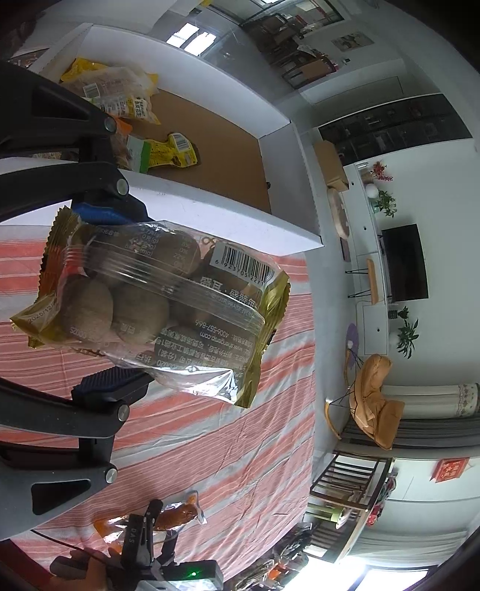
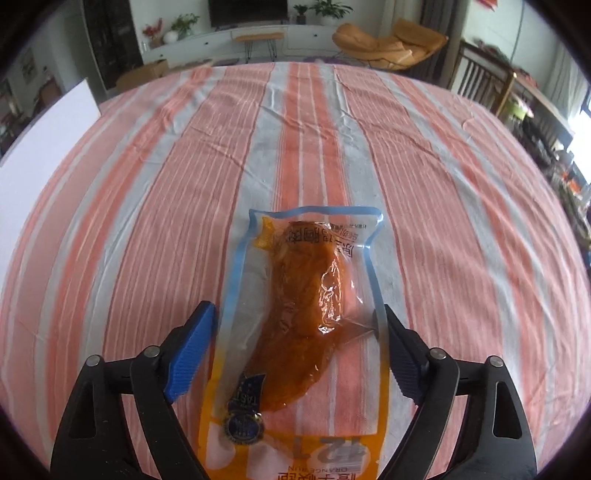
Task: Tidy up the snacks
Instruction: 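Carry both packs over the white box and open both grippers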
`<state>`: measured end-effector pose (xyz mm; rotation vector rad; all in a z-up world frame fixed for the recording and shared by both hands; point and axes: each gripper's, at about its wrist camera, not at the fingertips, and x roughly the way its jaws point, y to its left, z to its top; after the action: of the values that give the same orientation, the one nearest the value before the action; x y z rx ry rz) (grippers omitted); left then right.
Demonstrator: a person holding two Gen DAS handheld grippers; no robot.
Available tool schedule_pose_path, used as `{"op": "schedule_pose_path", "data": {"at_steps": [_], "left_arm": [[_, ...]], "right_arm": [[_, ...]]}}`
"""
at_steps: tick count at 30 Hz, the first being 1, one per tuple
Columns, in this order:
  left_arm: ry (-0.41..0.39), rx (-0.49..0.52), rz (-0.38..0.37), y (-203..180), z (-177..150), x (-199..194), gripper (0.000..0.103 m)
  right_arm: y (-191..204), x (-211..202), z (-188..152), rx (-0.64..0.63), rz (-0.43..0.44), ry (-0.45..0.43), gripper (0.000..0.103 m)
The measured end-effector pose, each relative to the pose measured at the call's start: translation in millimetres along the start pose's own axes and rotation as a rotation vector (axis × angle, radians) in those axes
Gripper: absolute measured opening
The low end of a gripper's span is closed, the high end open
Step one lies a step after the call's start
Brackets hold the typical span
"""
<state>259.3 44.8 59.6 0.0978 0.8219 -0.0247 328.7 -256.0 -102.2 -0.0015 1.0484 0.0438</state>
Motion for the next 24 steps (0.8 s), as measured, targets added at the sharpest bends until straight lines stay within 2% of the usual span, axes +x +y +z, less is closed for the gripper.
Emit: {"op": "schedule_pose_path", "data": {"at_steps": [3, 5, 7, 8, 9, 10, 13, 16, 18, 20, 23, 24], "left_arm": [[0.001, -0.009, -0.007, -0.5, -0.3, -0.2, 0.062], [0.006, -0.026, -0.028, 0.7, -0.1, -0.4, 0.062], [0.018, -0.056, -0.068, 6.4, -1.0, -3.0, 0.062], [0.02, -0.071, -0.087, 9.3, -1.4, -5.4, 0.062], [0.02, -0.085, -0.104, 12.2, -1.8, -8.3, 0.062], [0.02, -0.097, -0.119, 15.0, -1.9, -11.1, 0.062], [0.02, -0.146, -0.171, 29.0, -0.9, -20.2, 0.062], [0.02, -0.198, -0.204, 54.6, 2.4, -28.5, 0.062], [0.016, -0.239, -0.199, 81.5, 4.0, -33.1, 0.062], [0.012, -0.269, -0.155, 112.1, 5.9, -34.8, 0.063], [0.022, -0.334, -0.045, 171.6, 3.6, -32.3, 0.063], [0.029, -0.347, -0.021, 184.6, 1.5, -30.1, 0.064]], "right_arm": [[-6.1, 0.9, 3.0, -0.004, 0.003, 0.012, 0.092], [-8.9, -1.1, 2.8, -0.018, -0.002, 0.02, 0.088], [-16.6, -3.8, 5.6, -0.001, 0.003, 0.031, 0.076], [-26.3, -7.8, 6.7, 0.045, 0.047, 0.035, 0.071], [-29.2, -14.1, 3.6, 0.081, 0.077, 0.025, 0.055], [-40.9, -20.6, 3.6, 0.145, 0.126, 0.017, 0.049], [-70.8, -29.6, -0.9, 0.308, 0.304, 0.013, 0.047], [-83.3, -40.6, -3.7, 0.401, 0.459, -0.007, 0.047], [-73.8, -52.3, 1.6, 0.432, 0.544, -0.021, 0.047], [-48.6, -71.3, 15.6, 0.41, 0.625, -0.042, 0.047], [16.4, -101.5, 46.2, 0.328, 0.766, -0.059, 0.047], [53.7, -115.0, 60.4, 0.283, 0.835, -0.06, 0.047]]}}
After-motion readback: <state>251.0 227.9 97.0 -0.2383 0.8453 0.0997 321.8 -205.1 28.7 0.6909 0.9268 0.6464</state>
